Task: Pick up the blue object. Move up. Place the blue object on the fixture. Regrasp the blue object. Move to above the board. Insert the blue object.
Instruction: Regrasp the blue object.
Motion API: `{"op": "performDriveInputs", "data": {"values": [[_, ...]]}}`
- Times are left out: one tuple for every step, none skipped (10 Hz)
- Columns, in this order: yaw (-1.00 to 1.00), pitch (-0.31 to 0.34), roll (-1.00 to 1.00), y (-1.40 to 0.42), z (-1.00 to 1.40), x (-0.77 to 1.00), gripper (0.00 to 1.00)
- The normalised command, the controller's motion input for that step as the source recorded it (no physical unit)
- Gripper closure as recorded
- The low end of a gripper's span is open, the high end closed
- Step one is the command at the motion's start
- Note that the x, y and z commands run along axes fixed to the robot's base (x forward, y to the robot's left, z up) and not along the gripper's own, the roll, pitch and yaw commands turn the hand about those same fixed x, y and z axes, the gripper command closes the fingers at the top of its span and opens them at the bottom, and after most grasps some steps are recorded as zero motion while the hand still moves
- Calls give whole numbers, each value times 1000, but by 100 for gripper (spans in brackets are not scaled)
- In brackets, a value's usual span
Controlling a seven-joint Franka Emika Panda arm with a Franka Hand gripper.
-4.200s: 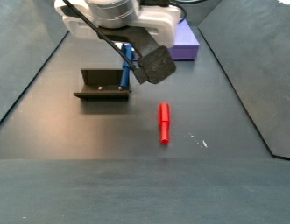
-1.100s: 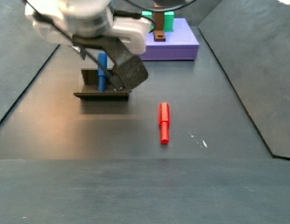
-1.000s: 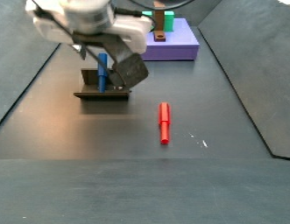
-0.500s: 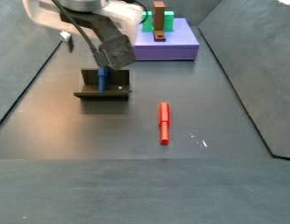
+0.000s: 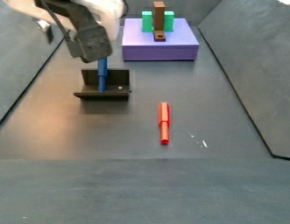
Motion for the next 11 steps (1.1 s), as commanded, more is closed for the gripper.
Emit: {"op": "performDriveInputs", "data": {"values": [[126,-71,137,0,71,409,0],[223,-31,357,0,37,351,0],[251,-60,594,0,31,231,0],[257,-49,660,0,0,194,0],[246,-26,846,0,0,154,0],[223,0,871,0,31,149,0],[137,0,909,0,234,14,0],[106,0,843,0,514,274,0],[63,0,751,11,586,283,0],[51,20,940,29,600,71,0],[169,69,1000,-111,297,11,0]]}}
